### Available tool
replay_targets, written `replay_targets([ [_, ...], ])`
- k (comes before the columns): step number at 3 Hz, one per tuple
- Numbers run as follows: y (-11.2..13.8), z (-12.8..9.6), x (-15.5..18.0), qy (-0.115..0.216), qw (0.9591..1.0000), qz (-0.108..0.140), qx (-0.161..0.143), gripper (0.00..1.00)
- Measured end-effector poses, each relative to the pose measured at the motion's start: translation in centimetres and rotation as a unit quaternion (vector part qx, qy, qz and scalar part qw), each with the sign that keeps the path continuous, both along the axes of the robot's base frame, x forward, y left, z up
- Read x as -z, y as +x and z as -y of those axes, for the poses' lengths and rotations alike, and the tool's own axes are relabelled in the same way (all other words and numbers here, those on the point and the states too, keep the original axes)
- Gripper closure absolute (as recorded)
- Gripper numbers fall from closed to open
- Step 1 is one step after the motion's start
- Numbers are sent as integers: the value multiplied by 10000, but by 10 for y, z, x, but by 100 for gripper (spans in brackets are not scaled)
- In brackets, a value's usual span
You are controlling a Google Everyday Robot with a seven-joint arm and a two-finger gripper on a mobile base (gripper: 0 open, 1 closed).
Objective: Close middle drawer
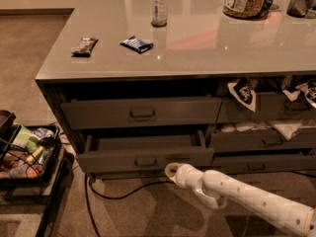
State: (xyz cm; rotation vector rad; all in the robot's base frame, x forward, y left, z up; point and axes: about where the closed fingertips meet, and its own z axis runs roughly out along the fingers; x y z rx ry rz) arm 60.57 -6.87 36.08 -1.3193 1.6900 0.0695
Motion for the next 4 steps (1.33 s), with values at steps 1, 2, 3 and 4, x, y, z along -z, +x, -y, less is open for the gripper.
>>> replay_targets([
  [1, 27, 4, -14, -197, 9996, 164, 115, 100],
  [2, 52, 3, -29, -365, 9986, 340, 165, 100],
  [3, 65, -1, -32, -397, 9984, 378, 157, 100],
  [4, 103, -29, -31, -435, 9983, 388, -23, 100],
])
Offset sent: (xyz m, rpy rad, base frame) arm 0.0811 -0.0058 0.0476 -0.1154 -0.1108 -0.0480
